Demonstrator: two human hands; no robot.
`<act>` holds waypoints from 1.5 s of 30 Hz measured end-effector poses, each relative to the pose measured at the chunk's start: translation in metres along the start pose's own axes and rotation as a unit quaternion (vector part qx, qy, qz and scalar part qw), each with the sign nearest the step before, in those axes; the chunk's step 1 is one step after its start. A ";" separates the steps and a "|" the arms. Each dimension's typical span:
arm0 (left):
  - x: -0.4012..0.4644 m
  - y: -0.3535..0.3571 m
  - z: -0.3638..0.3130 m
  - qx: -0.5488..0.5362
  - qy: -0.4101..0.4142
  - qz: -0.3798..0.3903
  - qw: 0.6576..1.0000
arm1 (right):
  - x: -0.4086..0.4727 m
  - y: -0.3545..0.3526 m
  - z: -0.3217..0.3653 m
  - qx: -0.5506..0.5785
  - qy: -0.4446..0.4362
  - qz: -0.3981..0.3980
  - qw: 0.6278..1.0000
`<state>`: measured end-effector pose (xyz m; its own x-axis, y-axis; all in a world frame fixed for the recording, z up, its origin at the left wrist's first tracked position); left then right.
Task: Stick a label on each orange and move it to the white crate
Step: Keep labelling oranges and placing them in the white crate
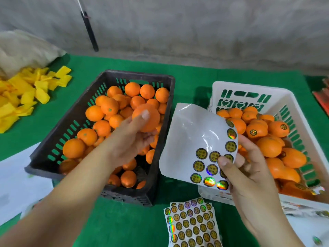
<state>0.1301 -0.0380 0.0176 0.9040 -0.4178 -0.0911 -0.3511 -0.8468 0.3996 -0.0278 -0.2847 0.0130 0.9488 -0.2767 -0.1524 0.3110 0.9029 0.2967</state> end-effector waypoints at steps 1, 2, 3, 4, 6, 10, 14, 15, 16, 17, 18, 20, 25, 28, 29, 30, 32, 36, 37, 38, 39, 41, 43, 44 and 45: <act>-0.025 0.013 0.000 -0.053 0.018 0.037 0.998 | -0.005 0.002 0.002 -0.023 -0.020 -0.005 1.000; -0.045 0.027 0.003 -0.090 0.039 0.072 0.993 | -0.010 0.005 0.005 -0.054 -0.038 -0.006 0.998; -0.062 0.038 0.008 -0.119 0.051 0.082 0.988 | -0.016 0.007 0.007 -0.099 -0.058 -0.007 0.993; -0.075 0.047 0.015 -0.144 0.051 0.065 0.986 | -0.021 0.009 0.009 -0.153 -0.079 -0.013 0.985; -0.092 0.063 0.027 -0.165 0.045 0.008 0.985 | -0.030 0.011 0.012 -0.236 -0.105 -0.029 0.966; -0.115 0.084 0.040 -0.216 0.045 0.008 0.975 | -0.045 0.017 0.022 -0.252 -0.136 -0.036 0.957; -0.133 0.093 0.044 -0.197 0.018 0.016 0.980 | -0.057 0.016 0.024 -0.367 -0.163 -0.073 0.913; -0.137 0.095 0.044 -0.155 0.031 0.013 0.987 | -0.060 0.016 0.025 -0.410 -0.168 -0.097 0.891; -0.141 0.096 0.042 -0.091 0.053 0.006 0.994 | -0.064 0.016 0.028 -0.452 -0.184 -0.120 0.864; -0.145 0.097 0.040 -0.015 0.083 -0.002 0.996 | -0.067 0.018 0.032 -0.474 -0.203 -0.128 0.847; -0.148 0.100 0.037 0.050 0.119 -0.007 0.992 | -0.071 0.020 0.037 -0.467 -0.217 -0.117 0.849; -0.153 0.104 0.032 0.129 0.189 0.000 0.973 | -0.079 0.025 0.047 -0.403 -0.198 -0.054 0.892; -0.163 0.111 0.023 0.179 0.281 0.072 0.940 | -0.085 0.031 0.058 -0.433 -0.197 0.019 0.879; -0.166 0.112 0.020 0.180 0.288 0.107 0.934 | -0.089 0.030 0.063 -0.463 -0.219 0.028 0.858; -0.166 0.113 0.020 0.180 0.290 0.108 0.933 | -0.091 0.030 0.064 -0.478 -0.235 0.026 0.846; -0.166 0.114 0.019 0.184 0.294 0.107 0.932 | -0.092 0.030 0.065 -0.496 -0.249 0.021 0.832; -0.167 0.117 0.019 0.180 0.297 0.108 0.931 | -0.095 0.031 0.063 -0.528 -0.250 0.011 0.811; -0.167 0.120 0.022 0.174 0.299 0.112 0.932 | -0.097 0.030 0.059 -0.530 -0.243 0.024 0.812; -0.167 0.119 0.023 0.174 0.299 0.110 0.932 | -0.096 0.028 0.058 -0.531 -0.249 0.028 0.810; -0.167 0.119 0.024 0.175 0.299 0.107 0.932 | -0.096 0.027 0.057 -0.532 -0.255 0.025 0.807; -0.167 0.118 0.024 0.178 0.300 0.102 0.932 | -0.095 0.025 0.055 -0.531 -0.263 0.012 0.806; -0.166 0.118 0.025 0.184 0.305 0.085 0.930 | -0.092 0.022 0.048 -0.506 -0.275 -0.045 0.816; -0.165 0.119 0.028 0.179 0.305 0.065 0.933 | -0.090 0.020 0.041 -0.460 -0.282 -0.106 0.835; -0.164 0.121 0.029 0.173 0.302 0.059 0.936 | -0.089 0.019 0.038 -0.441 -0.286 -0.121 0.842; -0.164 0.122 0.030 0.170 0.297 0.055 0.938 | -0.088 0.019 0.034 -0.432 -0.289 -0.125 0.845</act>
<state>-0.0683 -0.0828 0.0534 0.7992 -0.3363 0.4981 -0.4160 -0.9077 0.0546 -0.1037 -0.2541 0.0645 0.8062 -0.3829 0.4510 0.5853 0.6273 -0.5137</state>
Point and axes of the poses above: each hand's wrist, its own x-axis towards the middle knuckle, its own y-axis out of the palm, z = x × y, the point moved 2 cm from there along x, towards the middle knuckle, and after that the axes turned 10 degrees about y, right-handed, at the moved point
